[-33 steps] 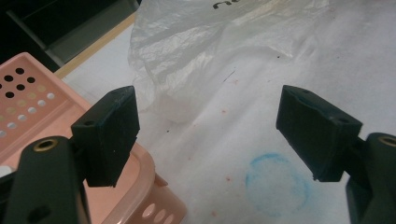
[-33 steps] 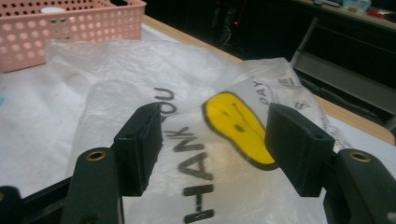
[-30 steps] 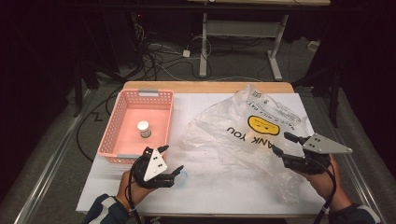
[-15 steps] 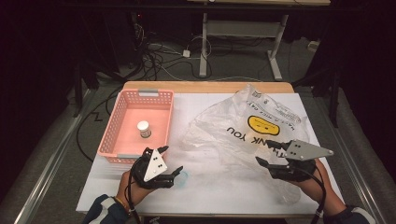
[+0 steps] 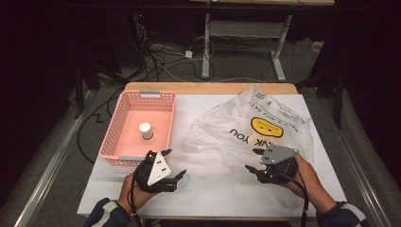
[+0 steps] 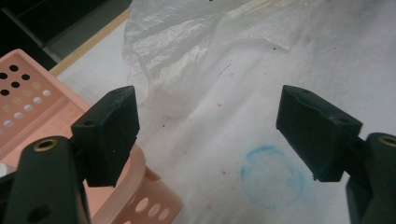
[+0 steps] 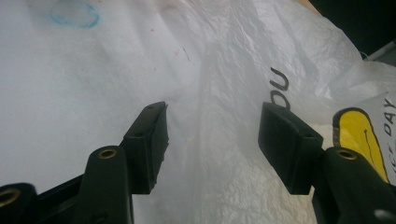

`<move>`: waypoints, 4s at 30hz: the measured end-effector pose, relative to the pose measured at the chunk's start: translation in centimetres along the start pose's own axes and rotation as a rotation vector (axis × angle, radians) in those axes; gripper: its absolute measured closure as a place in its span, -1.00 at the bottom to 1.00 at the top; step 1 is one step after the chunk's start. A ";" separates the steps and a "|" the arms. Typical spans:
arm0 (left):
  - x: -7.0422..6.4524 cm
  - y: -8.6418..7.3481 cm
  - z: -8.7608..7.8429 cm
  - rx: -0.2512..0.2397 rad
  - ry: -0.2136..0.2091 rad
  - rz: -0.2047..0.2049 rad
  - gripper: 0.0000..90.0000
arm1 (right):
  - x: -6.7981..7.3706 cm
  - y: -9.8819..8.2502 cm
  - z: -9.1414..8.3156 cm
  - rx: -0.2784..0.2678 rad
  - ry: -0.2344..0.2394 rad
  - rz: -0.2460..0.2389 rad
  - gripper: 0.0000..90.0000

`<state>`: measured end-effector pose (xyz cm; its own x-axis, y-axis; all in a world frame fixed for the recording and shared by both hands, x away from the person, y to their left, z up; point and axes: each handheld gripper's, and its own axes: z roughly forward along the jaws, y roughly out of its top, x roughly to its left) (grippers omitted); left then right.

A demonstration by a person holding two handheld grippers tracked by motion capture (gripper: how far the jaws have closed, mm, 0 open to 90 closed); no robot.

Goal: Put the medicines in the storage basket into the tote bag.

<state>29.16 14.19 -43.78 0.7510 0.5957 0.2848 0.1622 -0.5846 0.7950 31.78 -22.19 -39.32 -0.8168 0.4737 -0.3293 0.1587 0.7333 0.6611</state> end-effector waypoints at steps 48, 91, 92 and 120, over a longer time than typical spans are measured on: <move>4.4 0.4 -2.0 -0.031 0.105 -0.068 -0.54 | -5.0 4.5 0.9 -0.126 -0.197 0.056 1.00; 17.8 -0.6 5.5 0.460 0.127 -0.284 -0.60 | -7.4 6.8 -0.9 -0.297 -0.277 0.111 1.00; 17.9 -0.7 5.8 0.468 0.129 -0.290 -0.60 | -7.3 6.8 -0.9 -0.298 -0.271 0.106 1.00; 17.1 1.0 3.2 0.296 0.103 -0.232 0.07 | -7.3 7.2 -1.1 -0.295 -0.274 0.087 1.00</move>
<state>44.23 22.02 -39.88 0.6068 0.7742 0.1799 0.5093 -0.5525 0.6599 38.28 -20.90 -31.47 -0.6230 0.6692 -0.4051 0.0218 0.5325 0.8462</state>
